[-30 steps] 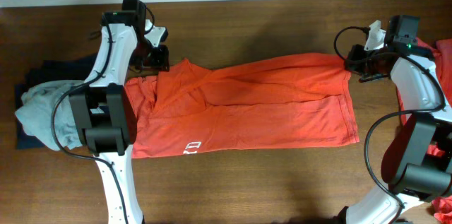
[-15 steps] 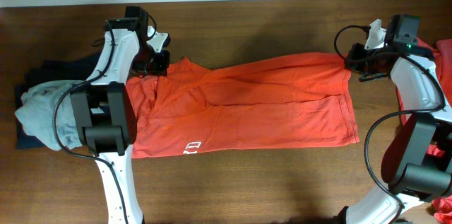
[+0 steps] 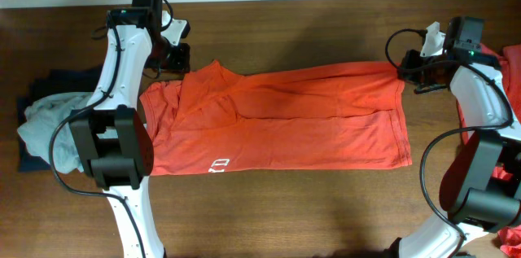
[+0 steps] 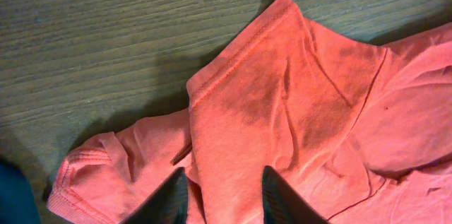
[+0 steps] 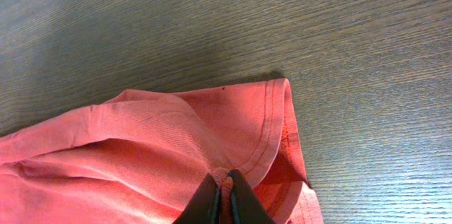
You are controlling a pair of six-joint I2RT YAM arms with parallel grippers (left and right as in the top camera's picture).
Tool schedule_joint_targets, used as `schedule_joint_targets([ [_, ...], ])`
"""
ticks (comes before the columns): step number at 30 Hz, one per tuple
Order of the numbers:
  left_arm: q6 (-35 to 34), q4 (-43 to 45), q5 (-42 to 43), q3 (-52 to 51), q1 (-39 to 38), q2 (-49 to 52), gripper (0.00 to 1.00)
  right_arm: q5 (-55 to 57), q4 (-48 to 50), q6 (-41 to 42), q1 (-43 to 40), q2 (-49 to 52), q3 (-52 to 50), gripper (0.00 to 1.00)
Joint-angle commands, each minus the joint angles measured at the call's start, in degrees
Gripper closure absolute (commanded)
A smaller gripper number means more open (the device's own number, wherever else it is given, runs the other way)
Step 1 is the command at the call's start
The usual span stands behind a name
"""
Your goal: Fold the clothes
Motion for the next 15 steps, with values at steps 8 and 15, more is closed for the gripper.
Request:
schedule_joint_targets([
  [8, 1.8, 3.7, -1.6, -2.1, -0.2, 0.7, 0.47, 0.5, 0.1, -0.4, 0.3, 0.0, 0.2, 0.92],
  [15, 1.8, 7.4, 1.7, -2.3, -0.3, 6.3, 0.48, 0.5, 0.1, -0.4, 0.3, 0.0, 0.2, 0.92],
])
